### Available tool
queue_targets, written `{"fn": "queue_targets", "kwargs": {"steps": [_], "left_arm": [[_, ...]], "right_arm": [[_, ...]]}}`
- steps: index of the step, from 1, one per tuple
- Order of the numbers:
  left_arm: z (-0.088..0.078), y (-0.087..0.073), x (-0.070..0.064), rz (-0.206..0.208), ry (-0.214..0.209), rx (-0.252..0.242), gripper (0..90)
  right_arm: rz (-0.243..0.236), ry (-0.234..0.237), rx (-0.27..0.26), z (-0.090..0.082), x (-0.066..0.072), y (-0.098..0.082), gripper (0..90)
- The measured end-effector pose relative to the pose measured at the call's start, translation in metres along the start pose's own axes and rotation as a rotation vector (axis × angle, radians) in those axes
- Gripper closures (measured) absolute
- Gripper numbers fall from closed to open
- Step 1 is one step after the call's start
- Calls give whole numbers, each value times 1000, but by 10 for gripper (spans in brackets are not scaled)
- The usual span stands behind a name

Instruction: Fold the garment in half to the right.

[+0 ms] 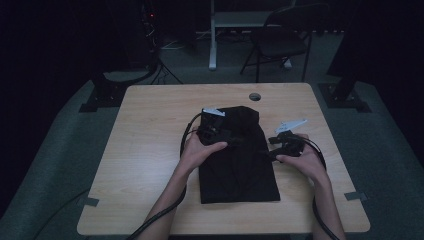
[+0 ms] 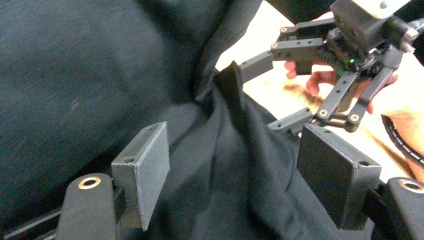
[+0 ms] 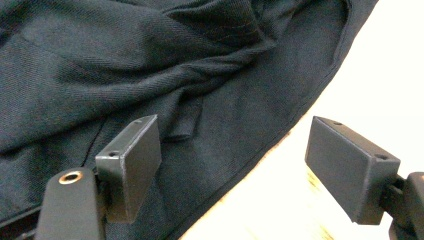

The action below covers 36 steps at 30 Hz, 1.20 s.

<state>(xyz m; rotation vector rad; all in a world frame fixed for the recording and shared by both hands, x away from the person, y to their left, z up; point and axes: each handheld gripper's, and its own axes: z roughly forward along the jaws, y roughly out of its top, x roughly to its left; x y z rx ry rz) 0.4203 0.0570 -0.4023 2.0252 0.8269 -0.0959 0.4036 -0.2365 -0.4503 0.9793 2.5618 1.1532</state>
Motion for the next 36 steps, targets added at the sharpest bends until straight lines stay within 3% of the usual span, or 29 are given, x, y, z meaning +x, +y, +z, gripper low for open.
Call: {"fn": "queue_targets", "kwargs": {"steps": [14, 21, 27, 34, 36], "left_arm": [[-26, -32, 20, -58, 19, 3, 303], [-32, -50, 27, -106, -14, -9, 304], [-33, -60, 26, -109, -60, 6, 304], [-38, -67, 26, -107, -78, 7, 307], [-41, -69, 25, -98, -76, 9, 344]], "right_arm": [[6, 7, -1, 0, 0, 1, 217], [6, 6, -5, 0, 1, 1, 217], [8, 3, -7, 0, 1, 1, 216], [6, 2, -5, 0, 1, 1, 216], [7, 1, -3, 0, 1, 1, 216]]}}
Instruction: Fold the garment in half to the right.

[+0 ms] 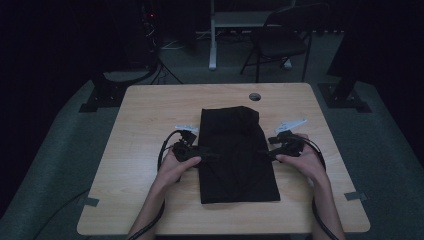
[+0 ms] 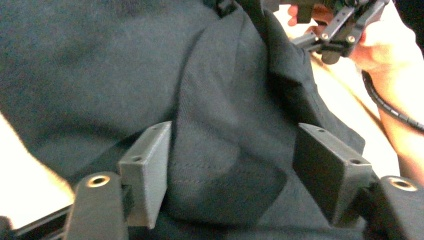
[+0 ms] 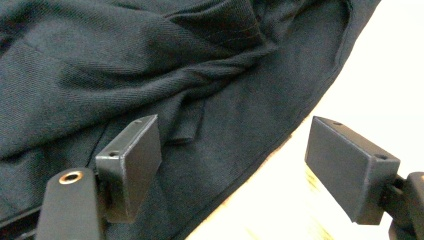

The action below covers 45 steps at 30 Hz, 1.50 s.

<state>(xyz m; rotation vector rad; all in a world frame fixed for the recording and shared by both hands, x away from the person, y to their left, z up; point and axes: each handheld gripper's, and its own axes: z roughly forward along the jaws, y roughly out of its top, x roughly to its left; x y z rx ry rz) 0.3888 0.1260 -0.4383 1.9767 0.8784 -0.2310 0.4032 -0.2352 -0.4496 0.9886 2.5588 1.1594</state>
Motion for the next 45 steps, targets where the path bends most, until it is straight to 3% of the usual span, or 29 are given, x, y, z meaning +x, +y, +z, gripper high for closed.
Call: {"fn": "queue_targets", "kwargs": {"steps": [6, 9, 20, 33, 36, 45], "left_arm": [[-7, -9, -1, 23, -18, 6, 388], [-10, -12, -1, 23, -19, 4, 431], [-12, -23, 3, 0, -34, 5, 460], [-16, -25, 0, -14, -29, 16, 706], [-15, -24, -4, 2, 4, 21, 818], [-17, -21, -9, 22, -4, 7, 838]], "right_arm": [[-4, 0, 2, 1, 0, 0, 217], [-5, -1, 3, 1, 0, 0, 216], [-7, -2, 2, 1, 1, 0, 217], [-8, -2, 4, 1, 1, 0, 216], [-8, -2, 3, 1, 1, 0, 216], [-3, -2, 4, 1, 0, 0, 217]]}}
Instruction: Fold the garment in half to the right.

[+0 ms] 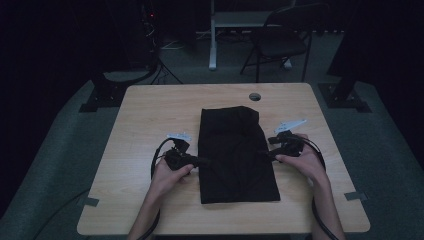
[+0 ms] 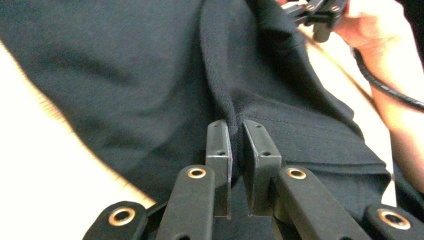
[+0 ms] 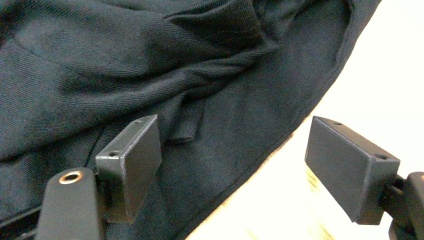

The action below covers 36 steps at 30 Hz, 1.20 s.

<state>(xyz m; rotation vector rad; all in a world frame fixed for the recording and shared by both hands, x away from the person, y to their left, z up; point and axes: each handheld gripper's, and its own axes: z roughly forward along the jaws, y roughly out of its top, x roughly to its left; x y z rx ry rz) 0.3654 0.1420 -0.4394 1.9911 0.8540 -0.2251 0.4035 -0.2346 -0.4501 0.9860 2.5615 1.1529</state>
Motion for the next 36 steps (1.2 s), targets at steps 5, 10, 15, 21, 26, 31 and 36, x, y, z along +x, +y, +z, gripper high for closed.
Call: {"fn": "queue_targets", "kwargs": {"steps": [5, 10, 15, 21, 26, 31, 36], "left_arm": [[-1, 5, -7, 24, -20, -18, 838], [3, 10, -11, 36, -36, -20, 838], [6, 14, -14, 48, -54, -26, 838], [10, 22, -25, 84, -76, -26, 838], [17, 30, -30, 108, -107, -30, 838], [24, 37, -36, 129, -129, -28, 838], [31, 44, -47, 160, -148, -21, 838]], "right_arm": [[1, -6, -3, -1, -1, 0, 217], [7, -11, -14, -2, -2, 0, 216], [6, -13, -17, -3, -2, 0, 216], [10, -19, -24, -4, -3, 0, 216], [23, -29, -31, -6, -5, -1, 216], [31, -39, -42, -8, -6, -1, 216], [45, -49, -61, -11, -8, -1, 217]]}}
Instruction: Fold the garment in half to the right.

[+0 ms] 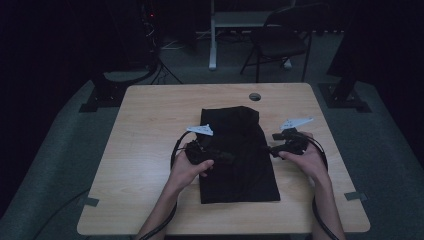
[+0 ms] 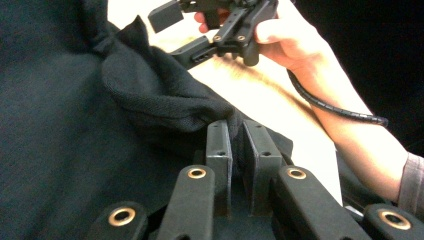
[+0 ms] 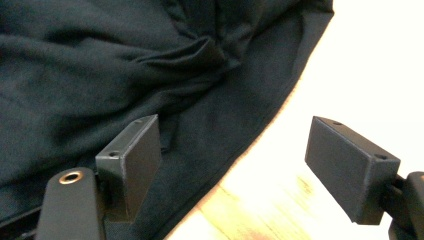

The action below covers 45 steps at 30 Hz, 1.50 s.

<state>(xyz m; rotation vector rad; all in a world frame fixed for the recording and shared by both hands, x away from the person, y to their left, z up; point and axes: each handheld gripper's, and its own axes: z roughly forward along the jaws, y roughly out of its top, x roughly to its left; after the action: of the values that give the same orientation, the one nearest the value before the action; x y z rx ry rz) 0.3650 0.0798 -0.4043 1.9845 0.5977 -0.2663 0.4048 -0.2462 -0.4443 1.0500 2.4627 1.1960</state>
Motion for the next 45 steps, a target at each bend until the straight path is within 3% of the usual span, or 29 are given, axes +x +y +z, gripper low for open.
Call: {"fn": "queue_targets", "kwargs": {"steps": [25, 45], "left_arm": [[38, 28, -22, 75, -61, 47, 834], [83, 30, -46, 131, -130, 180, 834]], "right_arm": [[50, -51, -85, -10, -7, 1, 217], [77, -66, -126, -15, -11, 0, 217]]}}
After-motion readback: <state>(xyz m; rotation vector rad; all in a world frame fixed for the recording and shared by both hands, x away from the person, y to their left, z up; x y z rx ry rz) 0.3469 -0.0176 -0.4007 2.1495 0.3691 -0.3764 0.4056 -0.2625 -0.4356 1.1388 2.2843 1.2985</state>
